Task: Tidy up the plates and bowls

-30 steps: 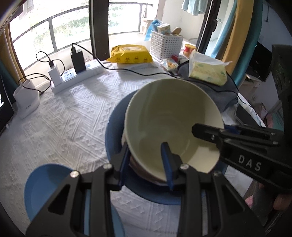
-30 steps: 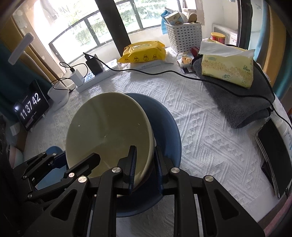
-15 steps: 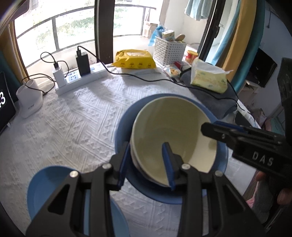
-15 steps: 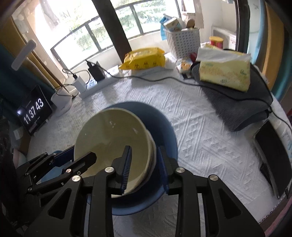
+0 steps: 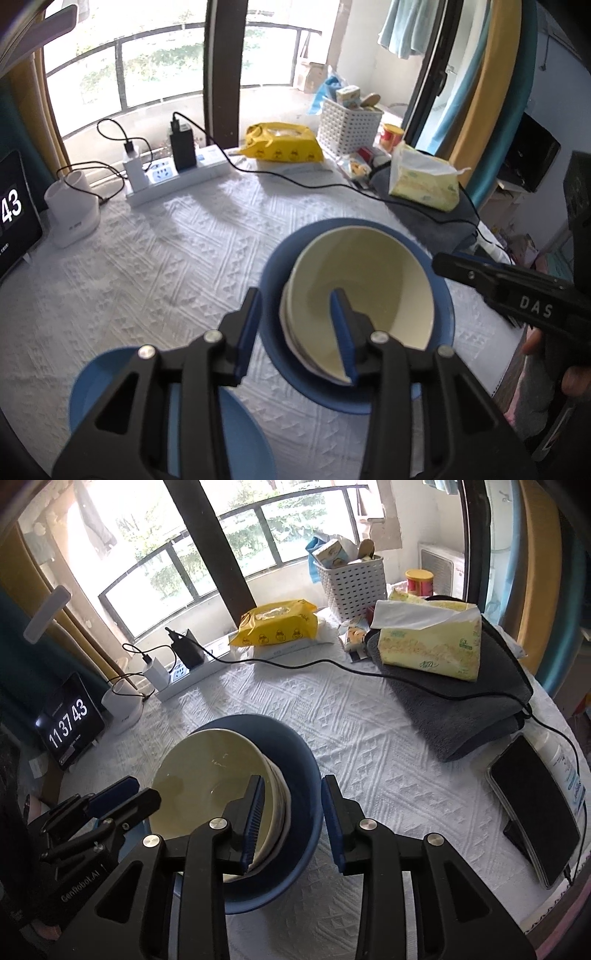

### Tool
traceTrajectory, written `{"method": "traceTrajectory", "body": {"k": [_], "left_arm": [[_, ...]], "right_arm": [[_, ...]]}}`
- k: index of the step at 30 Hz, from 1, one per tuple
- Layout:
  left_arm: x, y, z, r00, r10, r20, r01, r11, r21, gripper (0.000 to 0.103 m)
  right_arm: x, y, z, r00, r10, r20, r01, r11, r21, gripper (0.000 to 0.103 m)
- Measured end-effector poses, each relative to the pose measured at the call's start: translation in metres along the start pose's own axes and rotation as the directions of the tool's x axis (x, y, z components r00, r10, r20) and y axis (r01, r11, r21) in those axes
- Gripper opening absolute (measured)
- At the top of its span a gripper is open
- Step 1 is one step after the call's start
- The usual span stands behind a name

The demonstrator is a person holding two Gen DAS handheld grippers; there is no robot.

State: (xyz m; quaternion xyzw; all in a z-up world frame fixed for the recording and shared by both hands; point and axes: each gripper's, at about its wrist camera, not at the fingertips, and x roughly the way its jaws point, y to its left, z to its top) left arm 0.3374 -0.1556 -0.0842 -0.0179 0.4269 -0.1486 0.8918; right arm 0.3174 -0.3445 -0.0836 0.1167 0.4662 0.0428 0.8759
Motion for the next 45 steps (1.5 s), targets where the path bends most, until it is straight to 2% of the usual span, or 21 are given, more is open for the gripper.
{"method": "traceTrajectory", "body": {"k": [15,26,34,45], "left_arm": [[0.014,0.039,0.004,0.999,0.038,-0.021,-0.04,0.996,-0.083,0.043],[0.024,0.05,0.004,0.998,0.026,-0.051,-0.031,0.995,-0.1,0.043],[0.029,0.042,0.002,0.997,-0.003,-0.081,-0.002,0.998,-0.068,0.043],[0.036,0.041,-0.004,0.994,0.007,-0.106,-0.013,0.998,-0.055,0.043]], "right_arm": [[-0.008,-0.019,0.007,0.999,-0.026,0.035,0.025,0.999,0.025,0.034],[0.0,-0.039,0.006,0.999,-0.043,0.022,0.041,0.997,0.06,0.034],[0.01,-0.043,-0.001,1.0,0.007,-0.002,-0.007,0.998,0.068,0.034],[0.014,-0.032,-0.009,0.998,0.059,-0.03,-0.059,0.998,0.022,0.034]]}}
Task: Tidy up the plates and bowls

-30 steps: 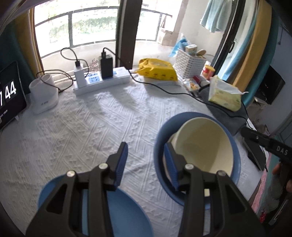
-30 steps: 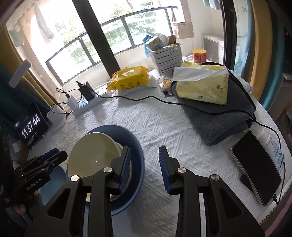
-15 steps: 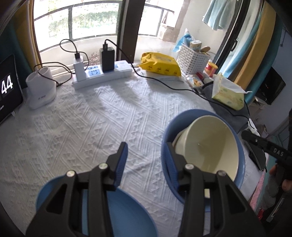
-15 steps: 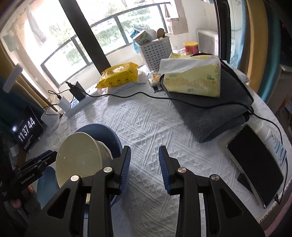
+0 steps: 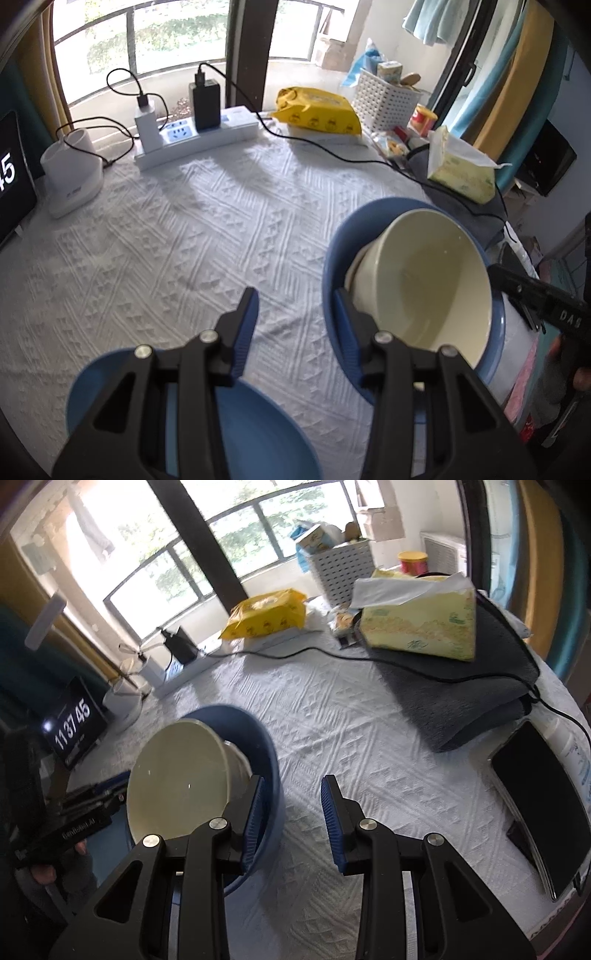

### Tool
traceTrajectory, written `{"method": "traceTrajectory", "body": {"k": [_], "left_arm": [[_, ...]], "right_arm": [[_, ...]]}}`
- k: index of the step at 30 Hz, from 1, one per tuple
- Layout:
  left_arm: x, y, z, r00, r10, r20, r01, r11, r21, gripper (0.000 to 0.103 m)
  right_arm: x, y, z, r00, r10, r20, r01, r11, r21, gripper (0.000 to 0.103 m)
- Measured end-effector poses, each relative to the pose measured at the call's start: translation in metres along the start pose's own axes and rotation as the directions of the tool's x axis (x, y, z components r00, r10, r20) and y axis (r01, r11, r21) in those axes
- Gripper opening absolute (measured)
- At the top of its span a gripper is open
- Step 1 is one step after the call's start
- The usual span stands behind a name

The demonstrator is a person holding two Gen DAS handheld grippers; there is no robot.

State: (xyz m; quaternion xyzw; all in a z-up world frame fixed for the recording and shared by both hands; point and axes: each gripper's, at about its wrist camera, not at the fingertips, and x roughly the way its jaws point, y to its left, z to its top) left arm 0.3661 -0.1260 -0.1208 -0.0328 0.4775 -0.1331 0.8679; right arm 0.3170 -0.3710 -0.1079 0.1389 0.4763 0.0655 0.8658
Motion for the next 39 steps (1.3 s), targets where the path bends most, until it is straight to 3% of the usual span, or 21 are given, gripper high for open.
{"method": "traceTrajectory", "body": {"k": [9,18,23,27,39], "left_arm": [[0.011,-0.005,0.0,0.999,0.022,-0.023,-0.021,0.999,0.042,0.043],[0.017,-0.008,0.001,1.0,0.018,-0.014,-0.017,0.999,0.048,0.04],[0.014,-0.013,-0.002,1.0,0.007,0.007,-0.007,0.998,0.068,0.026],[0.013,-0.021,-0.003,1.0,0.001,0.014,-0.002,0.996,0.091,0.008],[0.009,-0.024,-0.005,1.0,0.007,0.025,-0.009,0.997,0.08,0.007]], "right_arm": [[0.02,0.004,-0.009,0.999,-0.025,-0.035,0.024,0.999,-0.028,0.034],[0.021,0.002,-0.013,1.0,-0.024,0.004,0.024,1.0,0.009,0.034],[0.021,0.0,-0.014,1.0,-0.012,0.025,0.011,0.999,0.039,0.032],[0.02,0.004,-0.016,0.999,0.01,0.036,-0.012,0.999,0.041,0.01],[0.018,0.011,-0.016,0.999,-0.016,0.041,0.014,0.998,0.055,0.009]]}}
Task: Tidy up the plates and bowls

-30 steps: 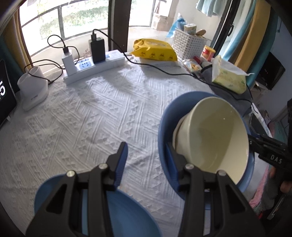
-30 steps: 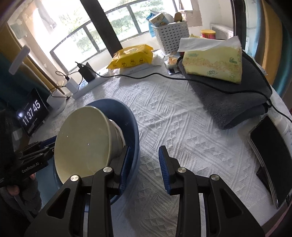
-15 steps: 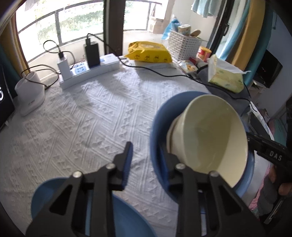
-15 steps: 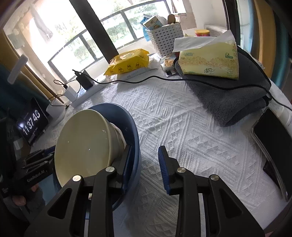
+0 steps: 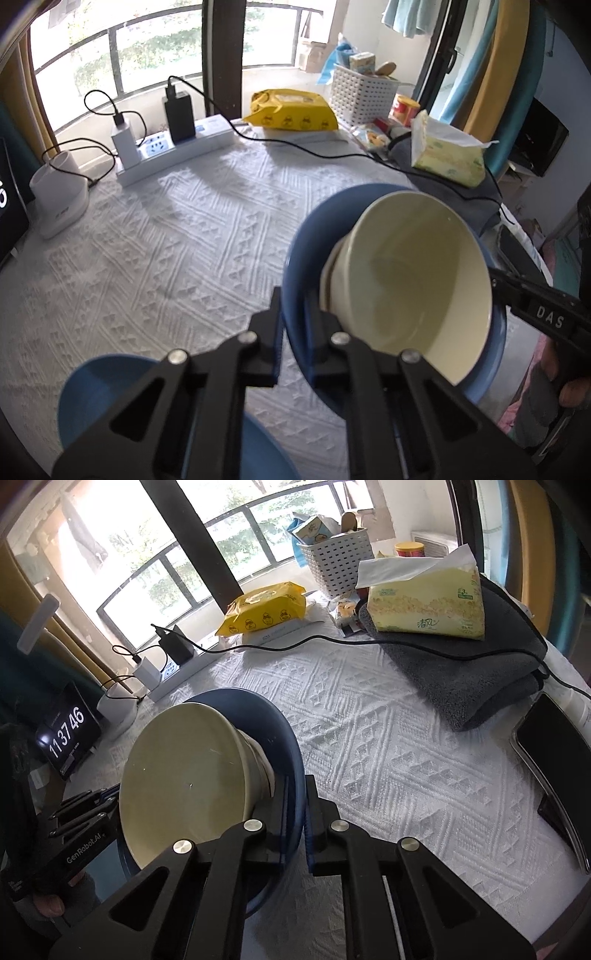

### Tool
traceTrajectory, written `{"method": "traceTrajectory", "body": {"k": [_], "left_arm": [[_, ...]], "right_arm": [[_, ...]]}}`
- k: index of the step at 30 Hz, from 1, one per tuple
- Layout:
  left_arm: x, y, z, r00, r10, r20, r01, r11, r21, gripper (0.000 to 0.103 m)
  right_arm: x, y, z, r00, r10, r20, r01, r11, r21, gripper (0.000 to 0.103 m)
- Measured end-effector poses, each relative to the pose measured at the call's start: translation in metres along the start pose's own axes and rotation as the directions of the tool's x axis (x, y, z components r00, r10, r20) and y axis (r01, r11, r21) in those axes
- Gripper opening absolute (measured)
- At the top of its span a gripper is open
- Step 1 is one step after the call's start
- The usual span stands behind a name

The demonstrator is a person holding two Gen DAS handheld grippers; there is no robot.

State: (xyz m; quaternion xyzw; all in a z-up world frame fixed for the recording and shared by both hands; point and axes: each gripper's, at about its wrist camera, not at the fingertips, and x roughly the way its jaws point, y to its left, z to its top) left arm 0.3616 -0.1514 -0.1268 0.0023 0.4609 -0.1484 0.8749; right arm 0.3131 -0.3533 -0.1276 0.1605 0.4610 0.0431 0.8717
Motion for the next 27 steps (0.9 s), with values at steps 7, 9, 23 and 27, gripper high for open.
{"method": "traceTrajectory", "body": {"k": [7,9,23,27], "left_arm": [[0.0,-0.001,-0.002,1.0,0.004,-0.011,-0.004,1.0,-0.008,0.007],[0.0,-0.002,-0.002,1.0,0.004,-0.013,-0.004,1.0,-0.006,0.007],[-0.008,-0.004,-0.006,1.0,0.005,-0.021,-0.005,1.0,-0.006,0.007],[-0.011,-0.004,-0.006,1.0,0.006,-0.016,-0.006,1.0,-0.006,0.007]], "right_arm": [[-0.002,0.003,-0.001,1.0,-0.016,0.004,0.016,1.0,-0.013,0.009],[-0.003,0.004,-0.001,1.0,-0.022,0.006,0.022,1.0,-0.015,0.009],[-0.008,0.005,-0.003,0.999,-0.032,0.004,0.032,0.999,-0.015,0.009],[-0.01,0.007,-0.003,0.999,-0.031,0.007,0.031,0.999,-0.018,0.009]]}}
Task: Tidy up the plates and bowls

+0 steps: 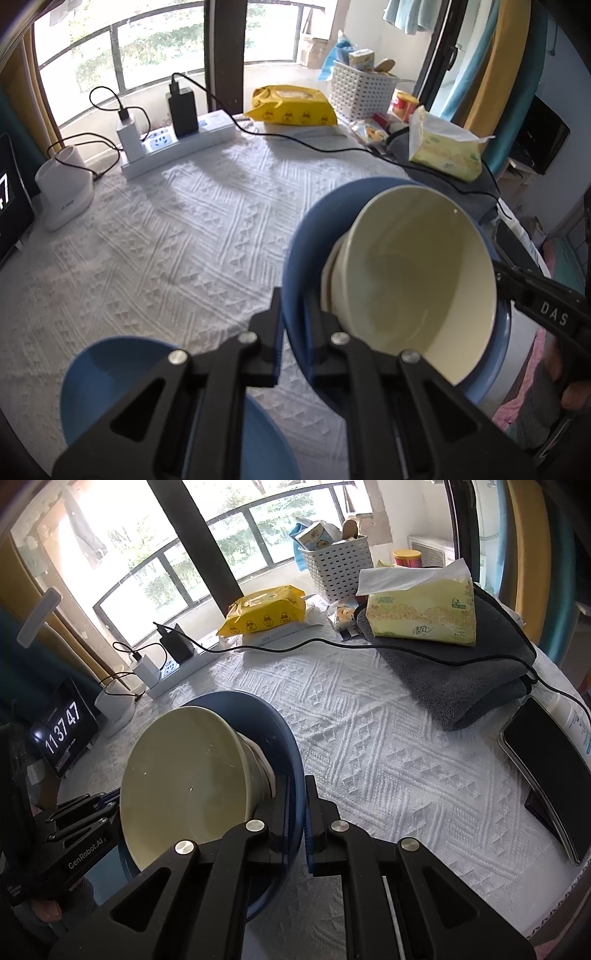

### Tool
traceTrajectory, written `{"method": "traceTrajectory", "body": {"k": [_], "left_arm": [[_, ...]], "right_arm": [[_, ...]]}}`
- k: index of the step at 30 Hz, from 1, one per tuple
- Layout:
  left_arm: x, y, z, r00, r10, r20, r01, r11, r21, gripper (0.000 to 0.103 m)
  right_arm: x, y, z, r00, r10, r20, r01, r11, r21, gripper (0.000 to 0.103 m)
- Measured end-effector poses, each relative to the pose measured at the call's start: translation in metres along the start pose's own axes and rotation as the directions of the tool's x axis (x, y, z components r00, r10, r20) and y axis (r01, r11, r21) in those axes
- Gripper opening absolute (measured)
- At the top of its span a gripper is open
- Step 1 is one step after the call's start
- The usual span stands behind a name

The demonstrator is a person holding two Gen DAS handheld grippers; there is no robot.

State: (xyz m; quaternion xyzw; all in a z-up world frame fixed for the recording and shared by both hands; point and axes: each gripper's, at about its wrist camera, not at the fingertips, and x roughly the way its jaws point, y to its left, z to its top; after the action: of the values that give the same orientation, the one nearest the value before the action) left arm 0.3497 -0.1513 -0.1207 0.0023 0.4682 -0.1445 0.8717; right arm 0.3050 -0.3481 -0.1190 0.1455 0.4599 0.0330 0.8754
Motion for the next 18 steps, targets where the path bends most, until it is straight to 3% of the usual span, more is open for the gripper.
{"method": "traceTrajectory", "body": {"k": [18], "left_arm": [[-0.02,0.007,-0.005,1.0,0.0,0.028,0.001,1.0,-0.013,0.007]], "right_arm": [[-0.016,0.017,-0.002,1.0,-0.001,0.019,0.002,1.0,-0.023,0.009]]}}
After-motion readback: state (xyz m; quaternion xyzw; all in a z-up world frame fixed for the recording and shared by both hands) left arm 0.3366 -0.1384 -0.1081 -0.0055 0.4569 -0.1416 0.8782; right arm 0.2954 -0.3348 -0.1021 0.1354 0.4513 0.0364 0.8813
